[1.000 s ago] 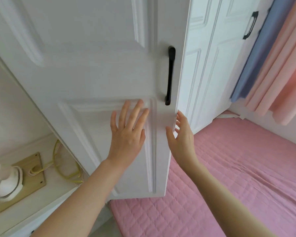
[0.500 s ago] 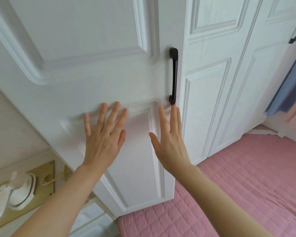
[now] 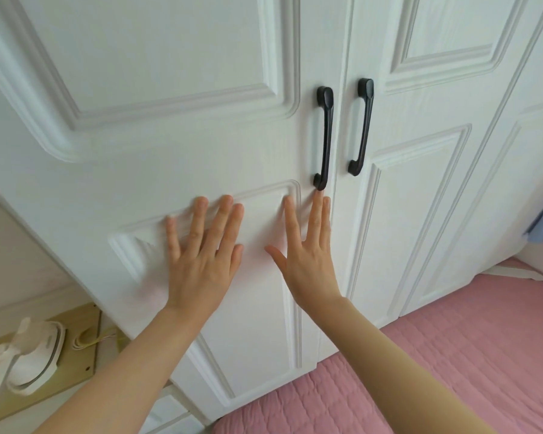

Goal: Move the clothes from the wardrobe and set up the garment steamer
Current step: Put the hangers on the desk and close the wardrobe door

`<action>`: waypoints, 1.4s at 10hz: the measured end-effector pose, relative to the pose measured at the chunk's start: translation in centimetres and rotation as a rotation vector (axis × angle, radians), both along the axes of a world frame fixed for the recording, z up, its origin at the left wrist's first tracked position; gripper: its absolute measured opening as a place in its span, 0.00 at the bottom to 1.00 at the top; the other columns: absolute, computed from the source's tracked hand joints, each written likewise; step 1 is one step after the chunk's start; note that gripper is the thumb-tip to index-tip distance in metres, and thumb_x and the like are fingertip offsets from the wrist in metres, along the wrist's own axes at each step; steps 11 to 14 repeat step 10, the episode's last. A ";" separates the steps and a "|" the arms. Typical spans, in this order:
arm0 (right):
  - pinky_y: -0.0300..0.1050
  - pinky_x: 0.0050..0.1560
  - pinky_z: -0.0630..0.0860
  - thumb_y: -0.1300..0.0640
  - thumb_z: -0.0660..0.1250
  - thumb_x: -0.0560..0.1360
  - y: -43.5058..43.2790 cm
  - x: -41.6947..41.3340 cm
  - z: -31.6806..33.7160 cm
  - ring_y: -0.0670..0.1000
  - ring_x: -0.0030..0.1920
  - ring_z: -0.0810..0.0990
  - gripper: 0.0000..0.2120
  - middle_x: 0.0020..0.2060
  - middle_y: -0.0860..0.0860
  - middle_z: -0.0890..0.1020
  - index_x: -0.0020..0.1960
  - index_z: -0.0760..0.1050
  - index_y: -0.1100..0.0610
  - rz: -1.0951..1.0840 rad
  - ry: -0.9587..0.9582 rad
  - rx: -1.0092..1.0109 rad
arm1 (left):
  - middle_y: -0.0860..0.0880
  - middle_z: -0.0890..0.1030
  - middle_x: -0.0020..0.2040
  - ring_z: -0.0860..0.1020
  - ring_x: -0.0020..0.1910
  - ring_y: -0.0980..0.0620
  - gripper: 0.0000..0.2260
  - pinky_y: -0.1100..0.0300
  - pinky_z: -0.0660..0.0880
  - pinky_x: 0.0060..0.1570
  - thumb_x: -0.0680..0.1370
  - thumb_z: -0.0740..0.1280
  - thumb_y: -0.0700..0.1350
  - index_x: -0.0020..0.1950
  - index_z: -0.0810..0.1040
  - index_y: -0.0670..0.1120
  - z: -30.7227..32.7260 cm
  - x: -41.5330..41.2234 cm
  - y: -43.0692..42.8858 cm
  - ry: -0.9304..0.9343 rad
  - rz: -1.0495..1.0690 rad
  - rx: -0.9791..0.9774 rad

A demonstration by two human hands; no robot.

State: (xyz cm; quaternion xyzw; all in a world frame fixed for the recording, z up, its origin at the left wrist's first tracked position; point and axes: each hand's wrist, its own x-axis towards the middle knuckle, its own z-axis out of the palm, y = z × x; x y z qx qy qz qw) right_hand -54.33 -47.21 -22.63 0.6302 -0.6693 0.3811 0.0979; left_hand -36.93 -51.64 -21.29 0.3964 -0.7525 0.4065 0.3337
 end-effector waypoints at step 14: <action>0.67 0.70 0.59 0.48 0.66 0.76 2.9 1.5 1.9 0.65 0.75 0.44 0.42 0.76 0.63 0.42 0.78 0.42 0.55 -0.132 0.165 0.194 | 0.49 0.48 0.79 0.45 0.78 0.46 0.35 0.36 0.47 0.72 0.73 0.60 0.40 0.78 0.52 0.46 2.1 1.5 4.4 -0.048 0.042 0.324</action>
